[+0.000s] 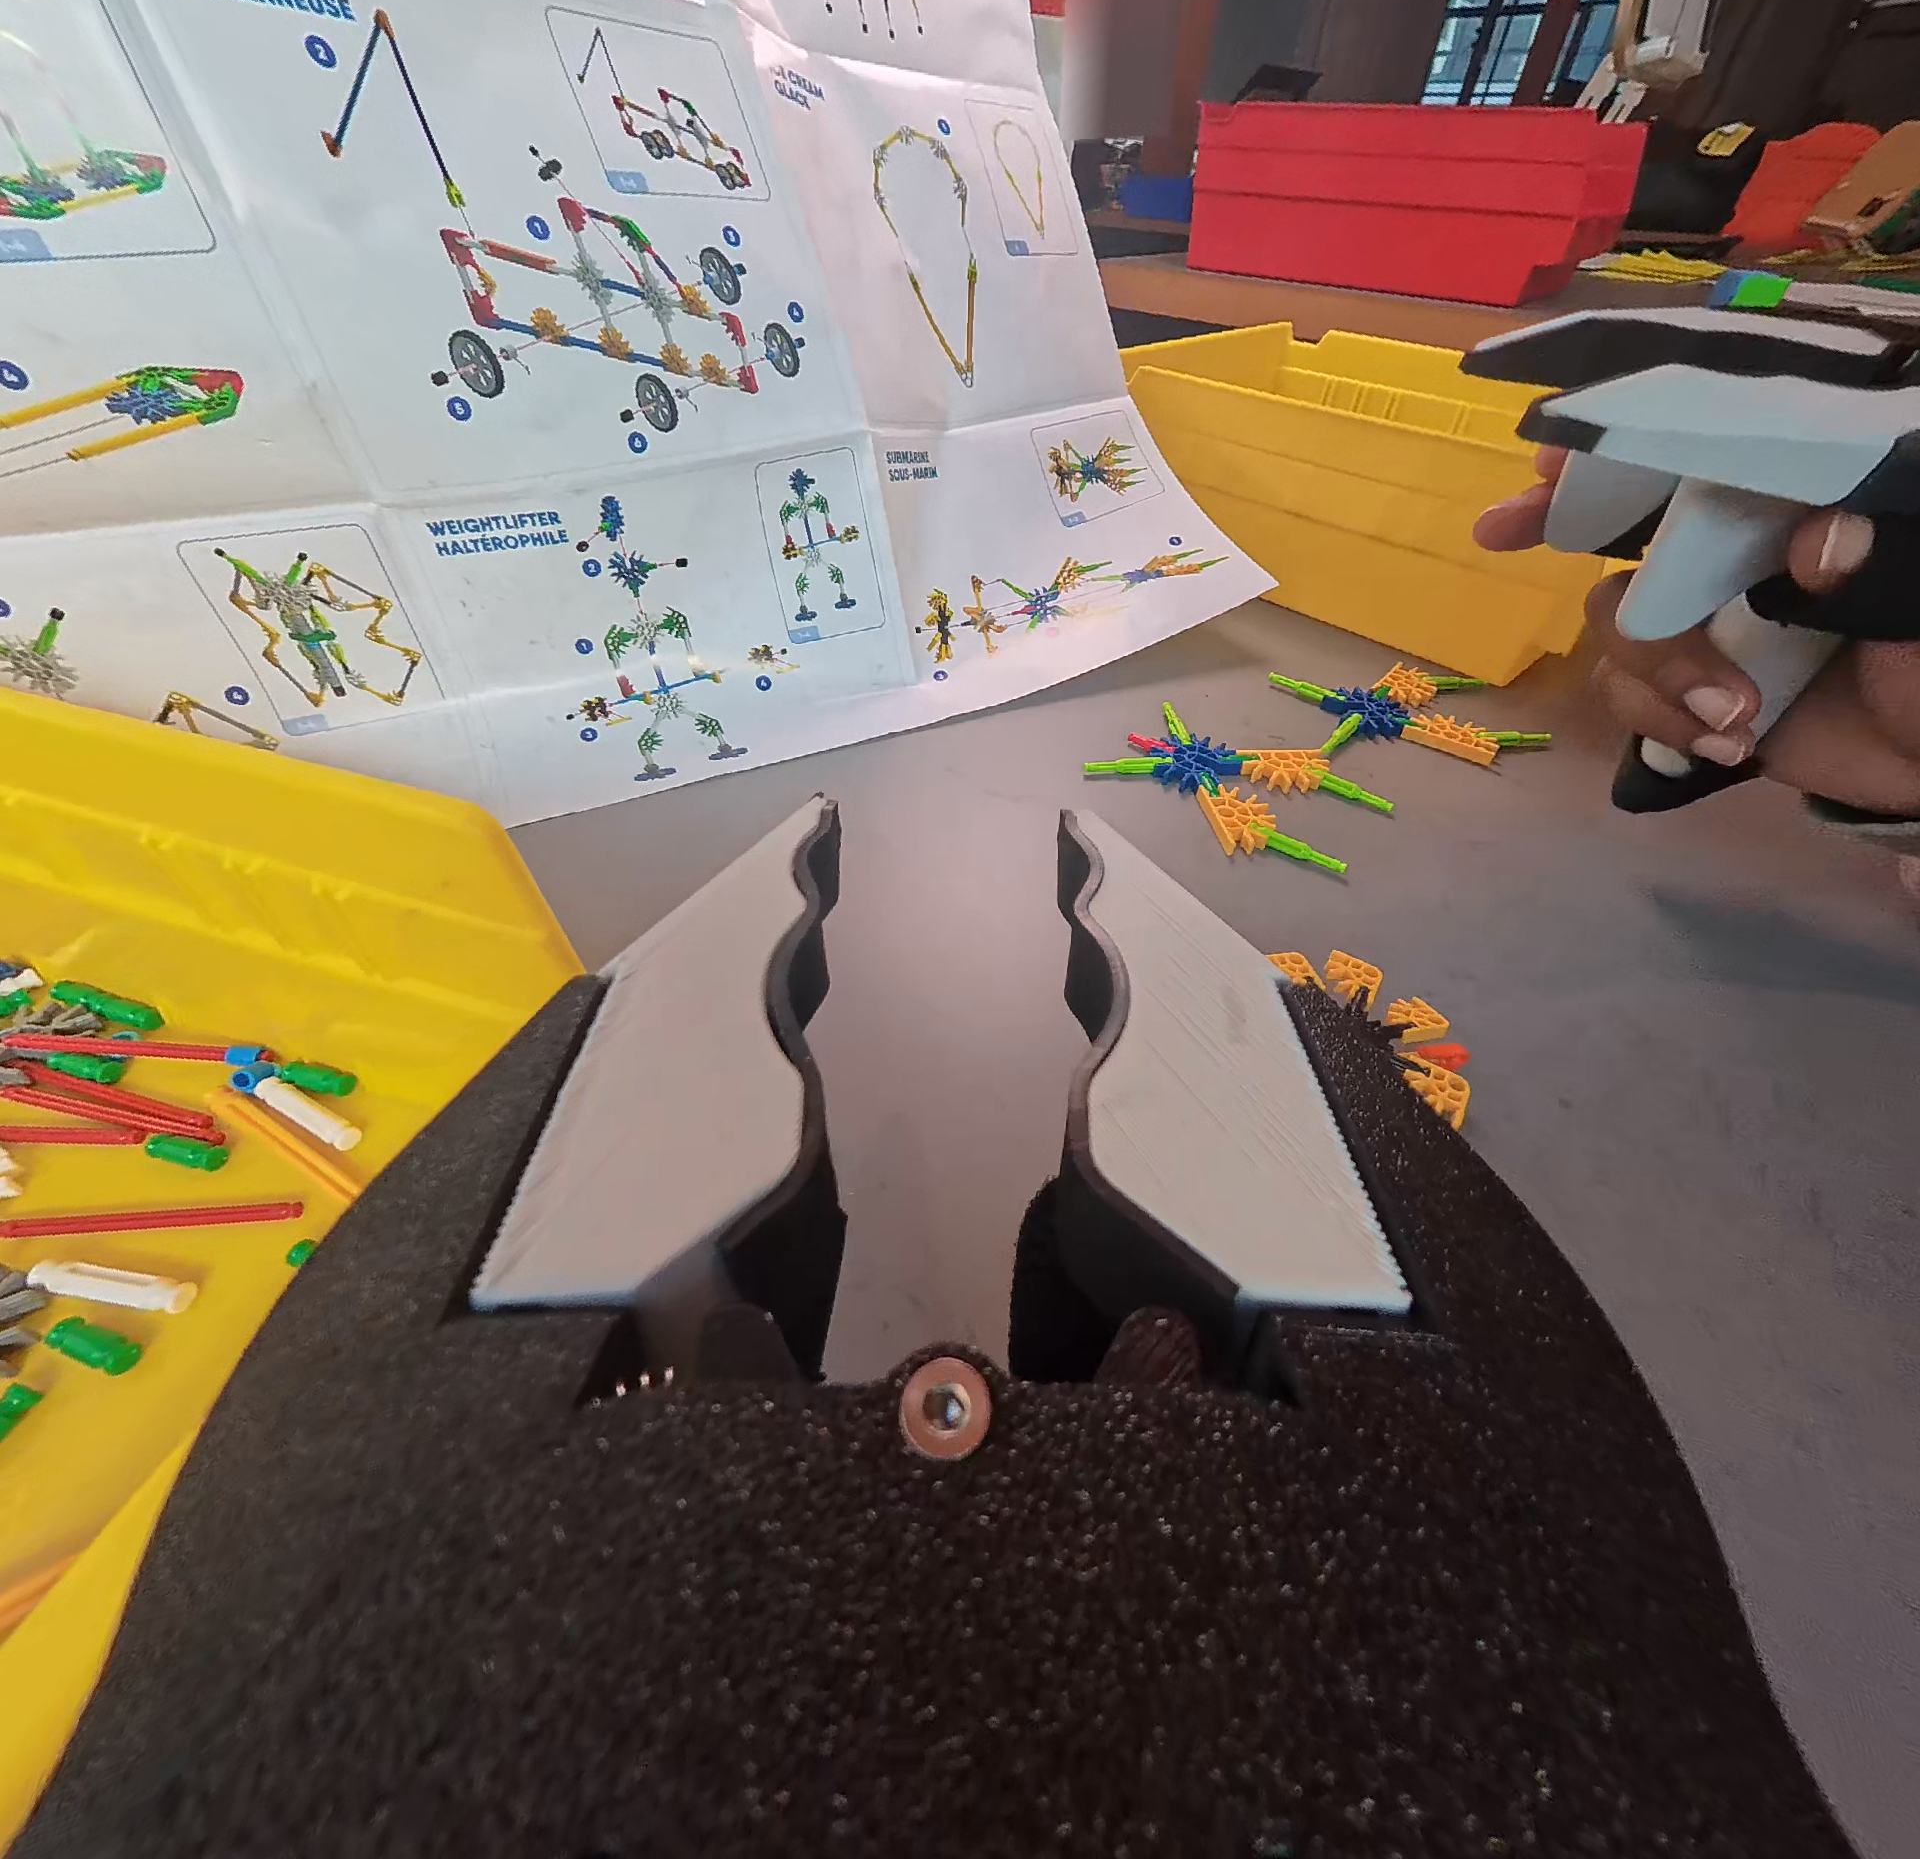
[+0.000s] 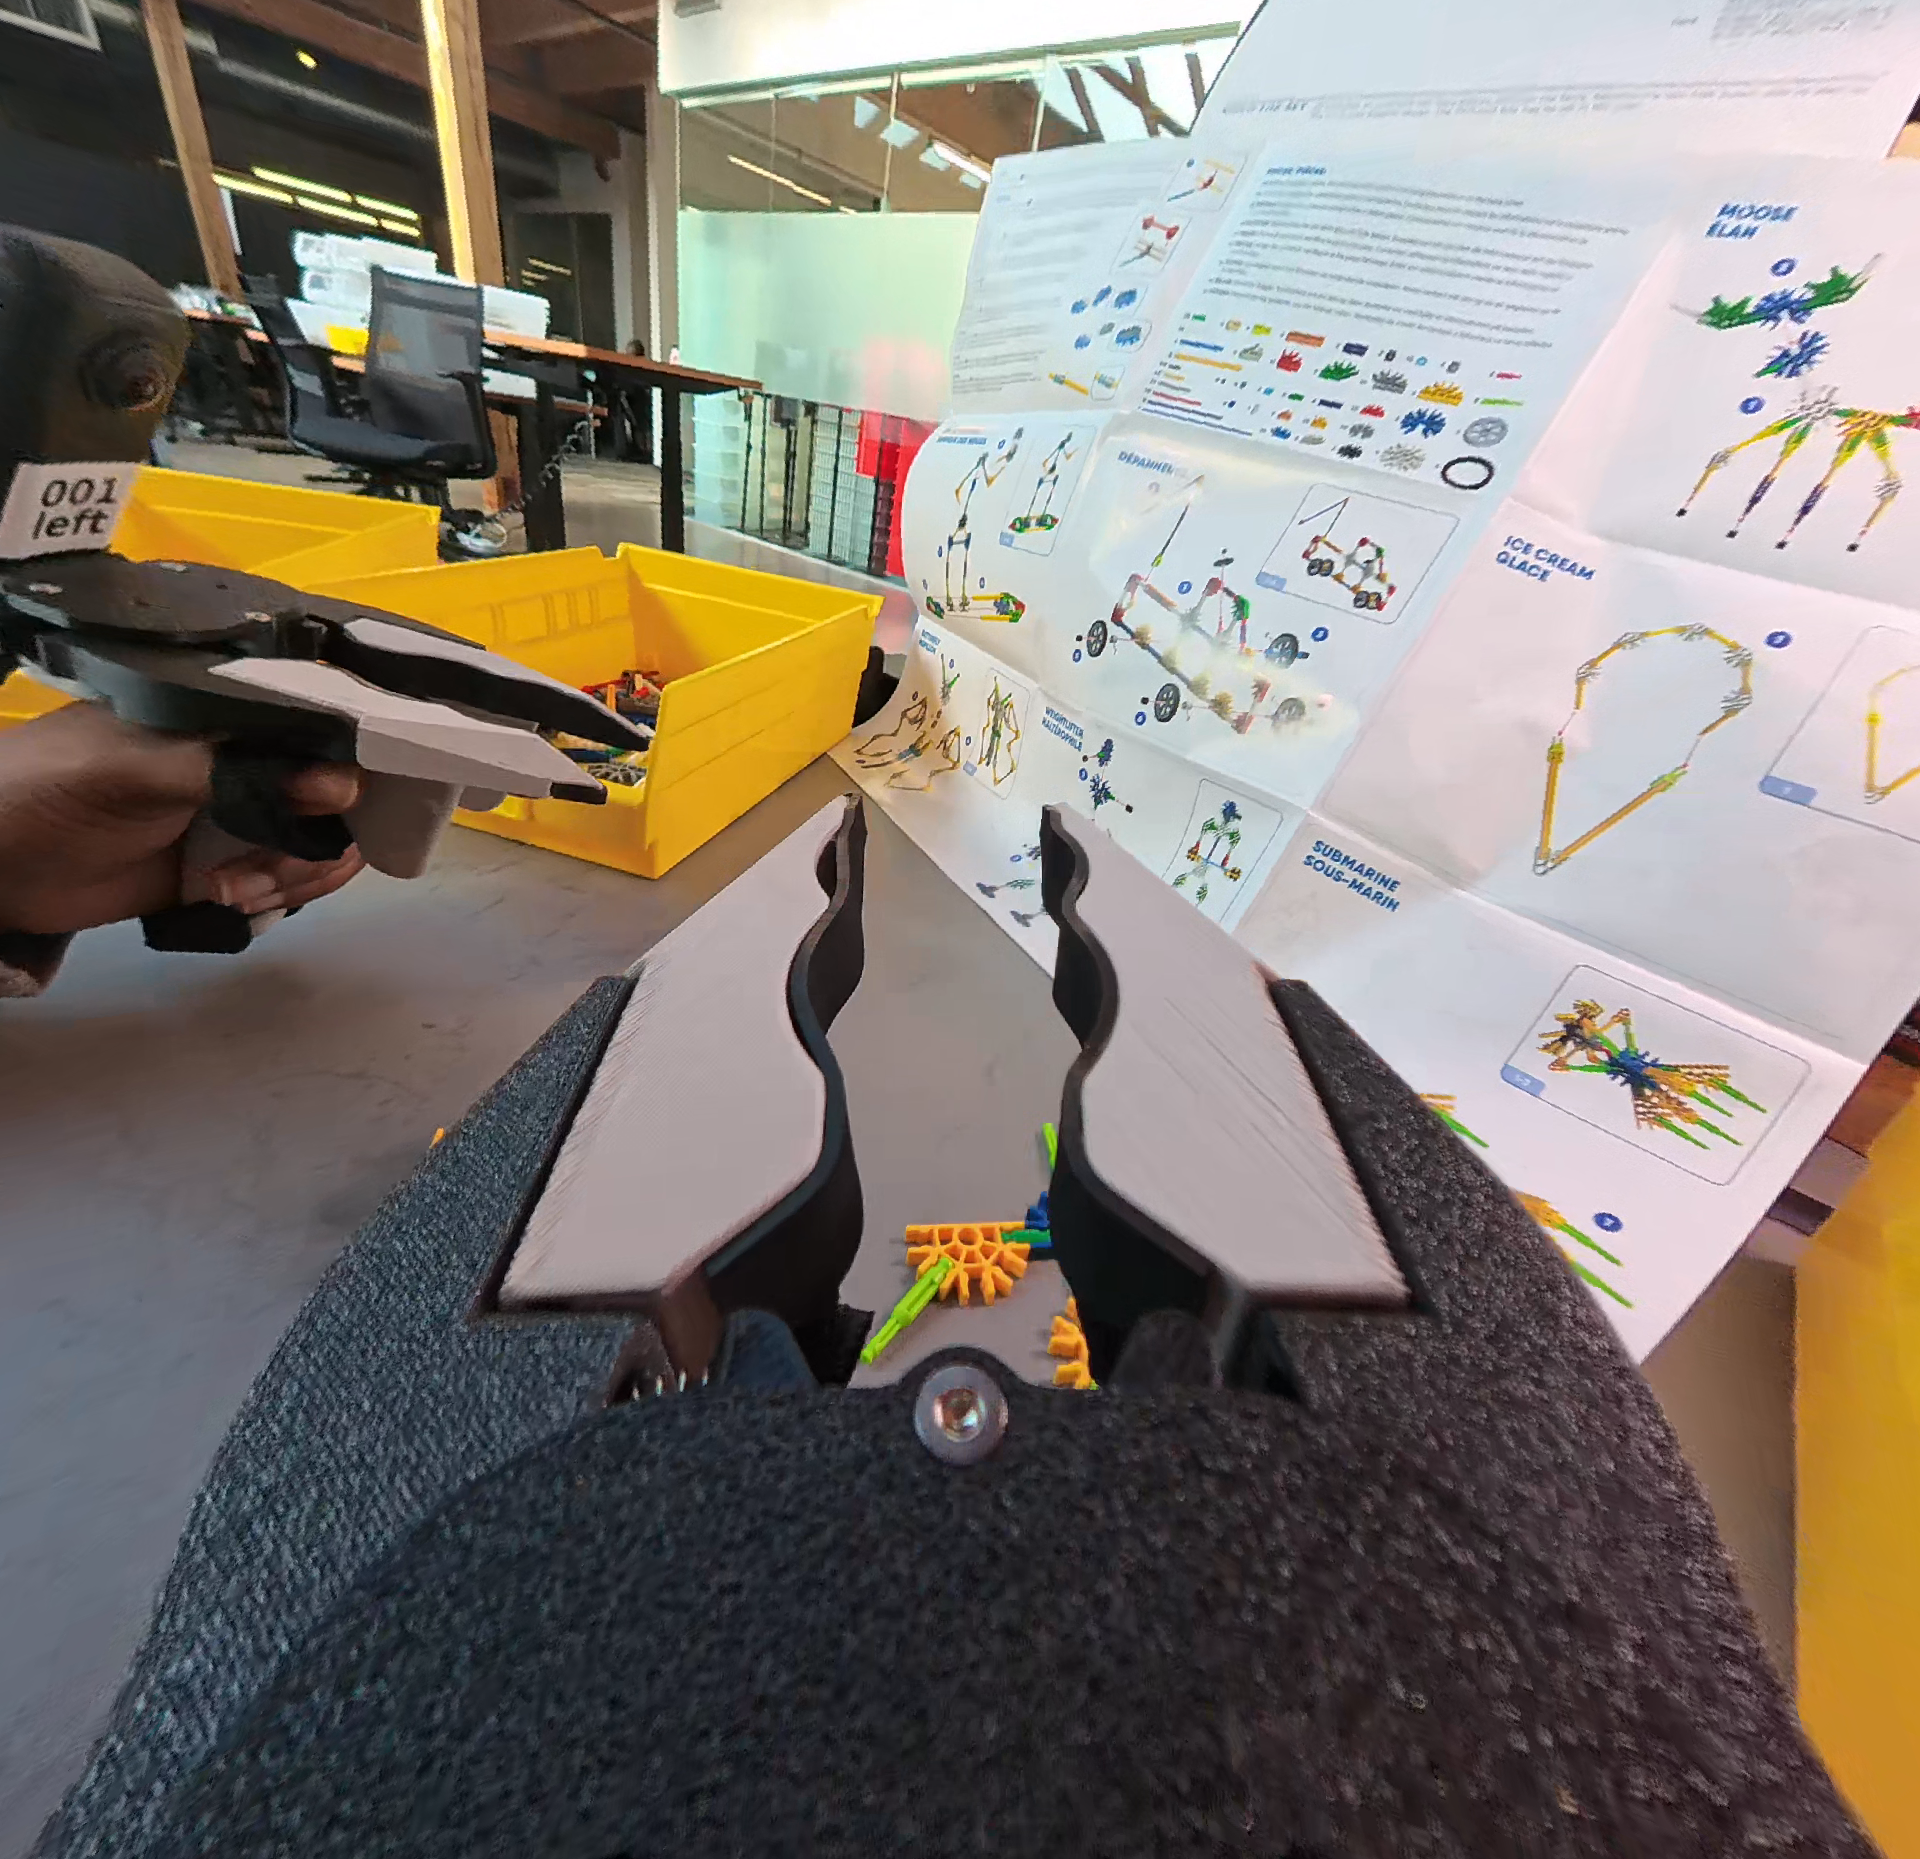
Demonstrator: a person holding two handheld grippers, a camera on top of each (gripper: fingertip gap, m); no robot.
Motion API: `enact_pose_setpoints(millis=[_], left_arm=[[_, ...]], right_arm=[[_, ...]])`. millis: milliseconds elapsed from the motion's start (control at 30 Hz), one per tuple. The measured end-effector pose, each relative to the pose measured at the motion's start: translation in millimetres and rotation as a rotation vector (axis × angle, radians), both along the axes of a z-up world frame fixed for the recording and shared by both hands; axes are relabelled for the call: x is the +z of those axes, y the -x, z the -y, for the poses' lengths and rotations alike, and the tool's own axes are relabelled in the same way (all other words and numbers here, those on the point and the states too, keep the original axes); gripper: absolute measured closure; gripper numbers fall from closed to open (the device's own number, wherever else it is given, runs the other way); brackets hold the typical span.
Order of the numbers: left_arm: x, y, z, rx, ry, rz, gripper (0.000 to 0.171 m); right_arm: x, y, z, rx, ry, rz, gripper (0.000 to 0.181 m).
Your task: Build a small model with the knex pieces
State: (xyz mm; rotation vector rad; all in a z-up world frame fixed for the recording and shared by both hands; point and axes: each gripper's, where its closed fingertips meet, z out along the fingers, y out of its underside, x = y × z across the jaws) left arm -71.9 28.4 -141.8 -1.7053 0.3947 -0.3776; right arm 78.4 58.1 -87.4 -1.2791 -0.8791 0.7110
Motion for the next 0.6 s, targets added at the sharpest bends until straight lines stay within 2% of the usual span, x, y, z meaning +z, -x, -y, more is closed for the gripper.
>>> enact_pose_setpoints(millis=[133,233,300,367,433,500,600], left_arm=[[0,1,-1,0.003,-0.002,0.013,0.131],[-3,1,-2,0.003,0.006,0.022,0.133],[-7,2,-3,0.007,0.018,0.023,0.135],[-10,3,-5,0.016,0.029,0.021,0.136],[-13,5,-6,0.030,0.040,0.017,0.136],[-14,7,-8,0.055,0.038,0.005,0.138],[-17,8,-10,0.081,0.041,-0.027,0.138]], right_arm=[[43,-41,-24,-0.143,-0.089,-0.046,0.151],[92,-114,-61,-0.364,-0.186,-0.051,0.158],[105,-165,-89,-0.474,-0.161,-0.003,0.161],[93,-204,-122,-0.533,-0.068,0.129,0.163],[56,-225,-150,-0.501,0.089,0.302,0.163],[12,-237,-169,-0.441,0.240,0.481,0.162],[-29,-237,-185,-0.368,0.326,0.626,0.165]])
